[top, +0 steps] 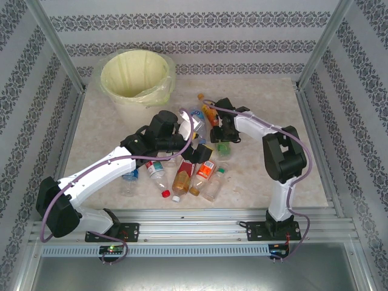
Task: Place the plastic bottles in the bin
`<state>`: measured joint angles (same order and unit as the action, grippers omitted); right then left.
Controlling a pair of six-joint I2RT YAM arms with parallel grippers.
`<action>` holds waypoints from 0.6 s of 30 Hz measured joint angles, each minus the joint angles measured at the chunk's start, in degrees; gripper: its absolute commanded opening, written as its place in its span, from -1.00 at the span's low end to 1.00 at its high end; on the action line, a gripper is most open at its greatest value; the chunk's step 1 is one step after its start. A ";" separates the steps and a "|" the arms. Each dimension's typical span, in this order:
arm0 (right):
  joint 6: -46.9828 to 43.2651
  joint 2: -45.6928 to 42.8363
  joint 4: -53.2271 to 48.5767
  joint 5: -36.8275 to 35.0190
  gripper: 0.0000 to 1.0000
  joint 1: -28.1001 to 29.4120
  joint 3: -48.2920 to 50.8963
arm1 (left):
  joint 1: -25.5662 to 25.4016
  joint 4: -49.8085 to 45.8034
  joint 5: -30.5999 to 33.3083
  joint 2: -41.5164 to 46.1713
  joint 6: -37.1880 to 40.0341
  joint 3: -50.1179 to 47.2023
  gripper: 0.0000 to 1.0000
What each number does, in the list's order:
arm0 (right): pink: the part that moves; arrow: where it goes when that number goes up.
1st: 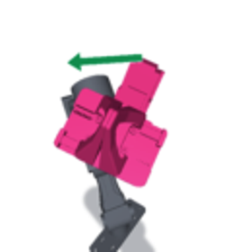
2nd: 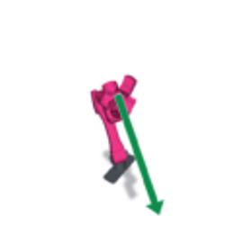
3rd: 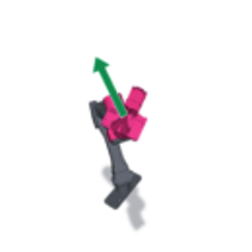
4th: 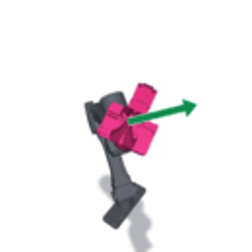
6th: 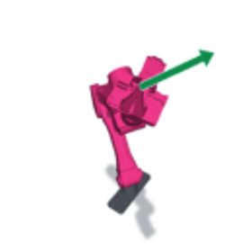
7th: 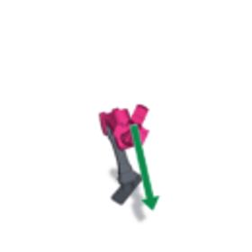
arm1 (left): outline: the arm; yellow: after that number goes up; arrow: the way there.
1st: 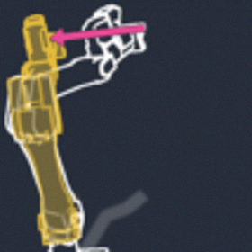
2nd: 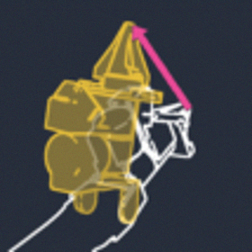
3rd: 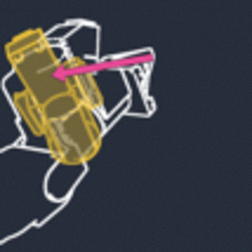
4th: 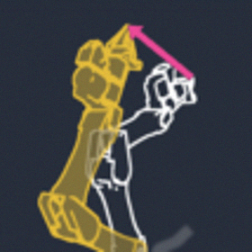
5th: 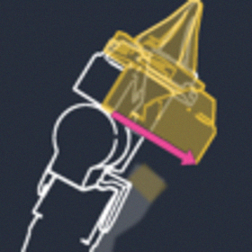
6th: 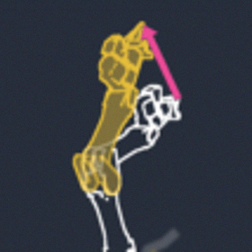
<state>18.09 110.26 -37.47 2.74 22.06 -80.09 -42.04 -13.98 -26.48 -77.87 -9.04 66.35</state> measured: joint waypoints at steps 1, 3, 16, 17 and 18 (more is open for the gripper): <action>0.17 -2.16 0.46 0.24 0.17 -0.13 1.18 | -0.02 0.02 0.17 -0.02 -0.02 0.00 1.00; 0.66 -6.73 1.36 0.76 0.17 -0.52 3.26 | -0.02 0.02 0.68 -0.04 -0.26 0.00 1.00; 11.91 -31.39 11.50 10.95 0.18 -2.43 14.56 | -0.02 -0.02 2.12 -3.19 -5.99 1.42 1.00; 12.79 -32.39 12.04 11.61 0.18 -2.32 14.88 | -0.02 -0.02 1.79 -3.54 -6.43 1.57 1.00; 13.81 -33.53 12.74 12.24 0.18 -2.23 15.21 | -0.02 -0.02 1.42 -3.85 -6.82 1.70 1.00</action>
<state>31.90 76.73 -24.73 14.98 19.84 -64.88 -42.06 -14.00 -25.06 -81.71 -15.86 68.05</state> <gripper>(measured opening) 0.592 0.998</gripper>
